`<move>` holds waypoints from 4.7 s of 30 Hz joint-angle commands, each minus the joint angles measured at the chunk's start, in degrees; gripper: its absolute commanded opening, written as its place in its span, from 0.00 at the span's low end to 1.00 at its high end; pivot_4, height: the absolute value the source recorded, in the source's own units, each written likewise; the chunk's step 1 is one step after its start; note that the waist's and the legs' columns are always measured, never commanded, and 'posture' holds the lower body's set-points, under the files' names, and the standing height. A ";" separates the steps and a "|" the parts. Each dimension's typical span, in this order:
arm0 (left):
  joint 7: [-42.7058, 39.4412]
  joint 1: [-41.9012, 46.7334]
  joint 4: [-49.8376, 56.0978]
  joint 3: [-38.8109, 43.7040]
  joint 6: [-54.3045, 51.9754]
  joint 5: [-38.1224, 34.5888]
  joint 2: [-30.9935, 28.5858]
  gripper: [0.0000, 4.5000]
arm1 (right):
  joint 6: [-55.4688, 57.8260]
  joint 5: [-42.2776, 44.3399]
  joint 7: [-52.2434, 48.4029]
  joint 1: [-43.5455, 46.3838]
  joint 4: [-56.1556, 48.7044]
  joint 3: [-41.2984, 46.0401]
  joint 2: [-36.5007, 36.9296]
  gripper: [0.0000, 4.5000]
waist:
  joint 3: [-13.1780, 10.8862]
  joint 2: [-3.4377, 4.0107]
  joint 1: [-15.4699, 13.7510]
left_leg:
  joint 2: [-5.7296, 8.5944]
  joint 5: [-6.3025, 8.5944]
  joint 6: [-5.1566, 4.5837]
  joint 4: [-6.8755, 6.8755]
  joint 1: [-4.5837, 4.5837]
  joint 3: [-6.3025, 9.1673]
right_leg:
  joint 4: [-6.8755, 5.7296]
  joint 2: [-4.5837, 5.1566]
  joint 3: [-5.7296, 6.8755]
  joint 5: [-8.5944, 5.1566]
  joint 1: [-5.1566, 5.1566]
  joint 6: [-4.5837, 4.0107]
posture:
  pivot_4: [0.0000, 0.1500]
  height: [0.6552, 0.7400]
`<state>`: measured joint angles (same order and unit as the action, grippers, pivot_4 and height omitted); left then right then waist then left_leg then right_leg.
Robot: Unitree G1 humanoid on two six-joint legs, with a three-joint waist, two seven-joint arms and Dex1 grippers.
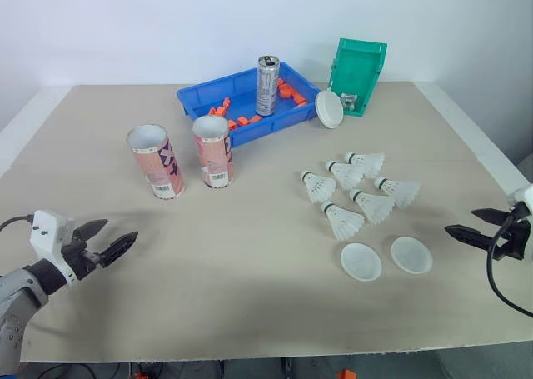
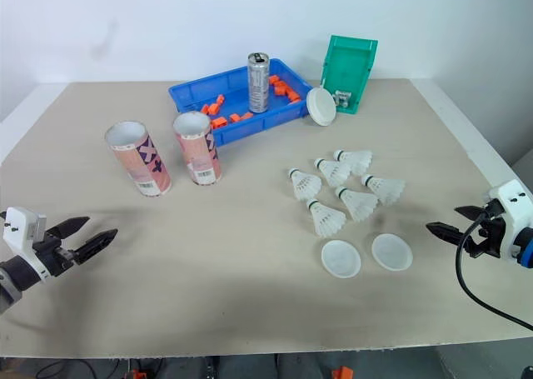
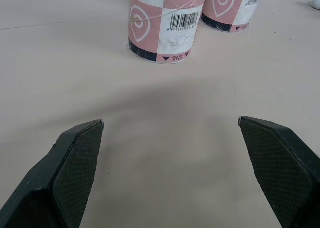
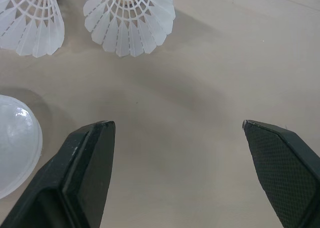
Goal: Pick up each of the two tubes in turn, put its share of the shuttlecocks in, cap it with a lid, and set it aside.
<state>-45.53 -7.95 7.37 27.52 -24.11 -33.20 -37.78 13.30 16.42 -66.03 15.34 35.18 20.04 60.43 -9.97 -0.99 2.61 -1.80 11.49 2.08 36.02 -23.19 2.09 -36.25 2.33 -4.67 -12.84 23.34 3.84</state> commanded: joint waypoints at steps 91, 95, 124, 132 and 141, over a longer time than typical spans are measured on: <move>-13.95 52.38 -70.51 -14.81 44.59 18.62 7.70 0.74 | 22.36 22.76 27.00 -2.75 -71.76 -17.94 -24.64 1.00 | 0.02 -0.60 -0.26 | -0.12 -0.04 -0.10 0.29 -0.19 0.06 | -0.04 -0.21 -0.09 0.44 0.05 0.39 | 1.00 1.00; -13.93 51.51 -69.90 -14.65 44.67 18.45 7.67 0.74 | 22.34 22.77 26.84 -2.77 -71.74 -17.82 -24.49 1.00 | 0.02 -0.60 -0.26 | -0.12 -0.04 -0.10 0.29 -0.20 0.06 | -0.04 -0.21 -0.09 0.44 0.05 0.40 | 1.00 1.00; -34.69 39.21 -28.64 -27.01 16.56 18.64 -9.65 0.74 | 29.14 30.98 29.22 -17.95 -80.91 -4.24 -17.65 1.00 | -0.01 -0.61 -0.14 | -0.33 0.00 -0.05 0.11 -0.18 0.05 | -0.05 -0.33 -0.06 0.15 0.12 -0.04 | 1.00 1.00; -40.85 34.95 -14.38 -31.80 9.77 19.53 -17.39 0.74 | 31.23 34.11 32.60 -28.60 -84.43 -0.04 -17.61 1.00 | -0.05 -0.67 -0.18 | -0.41 0.00 -0.05 0.16 -0.16 0.00 | -0.05 -0.35 -0.05 0.15 0.14 -0.13 | 1.00 1.00; -43.71 36.65 -13.81 -36.62 13.65 22.75 -17.41 0.74 | 30.43 26.30 42.24 -25.39 -79.14 -6.78 -23.96 1.00 | -0.04 -0.65 -0.16 | -0.57 0.00 -0.05 0.22 -0.09 -0.21 | -0.05 -0.41 -0.09 0.20 0.17 -0.20 | 1.00 1.00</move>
<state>-87.97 28.89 -7.83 -7.18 -10.99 -11.15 -54.87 44.81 43.84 -25.20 -11.48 -43.85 13.52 37.08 -10.01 -1.64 2.45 -2.37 11.49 2.04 36.24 -23.30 1.87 -36.30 1.91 -4.76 -12.64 23.52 3.63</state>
